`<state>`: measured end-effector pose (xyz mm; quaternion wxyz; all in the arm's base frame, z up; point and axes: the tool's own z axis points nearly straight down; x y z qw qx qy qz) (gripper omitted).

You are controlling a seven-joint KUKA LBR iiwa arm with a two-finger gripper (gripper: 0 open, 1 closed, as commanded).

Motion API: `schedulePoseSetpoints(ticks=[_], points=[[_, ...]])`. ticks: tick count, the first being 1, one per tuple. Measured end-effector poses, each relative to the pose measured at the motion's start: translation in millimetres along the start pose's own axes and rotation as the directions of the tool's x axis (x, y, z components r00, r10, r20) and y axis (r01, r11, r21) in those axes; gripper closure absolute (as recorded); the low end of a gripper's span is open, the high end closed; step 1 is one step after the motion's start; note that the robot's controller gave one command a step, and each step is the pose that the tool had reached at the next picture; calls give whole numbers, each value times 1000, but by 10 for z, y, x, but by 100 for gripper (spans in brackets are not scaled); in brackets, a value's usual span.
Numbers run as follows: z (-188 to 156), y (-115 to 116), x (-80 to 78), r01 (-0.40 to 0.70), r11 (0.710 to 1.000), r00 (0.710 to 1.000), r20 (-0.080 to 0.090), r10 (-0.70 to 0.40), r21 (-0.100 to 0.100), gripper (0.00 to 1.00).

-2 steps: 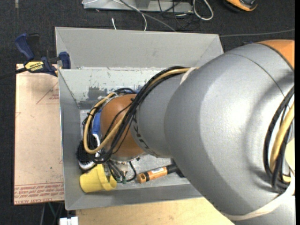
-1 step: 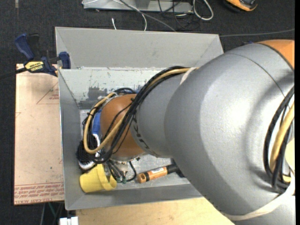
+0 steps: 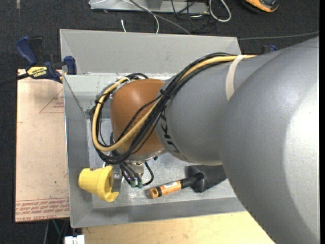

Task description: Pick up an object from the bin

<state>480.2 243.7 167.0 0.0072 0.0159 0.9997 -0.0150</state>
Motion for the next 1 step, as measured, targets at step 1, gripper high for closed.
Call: schedulePoseSetpoints(ticks=[1], points=[[-518, -118, -120, -7, 1000, 1000, 1, 7, 2, 100]])
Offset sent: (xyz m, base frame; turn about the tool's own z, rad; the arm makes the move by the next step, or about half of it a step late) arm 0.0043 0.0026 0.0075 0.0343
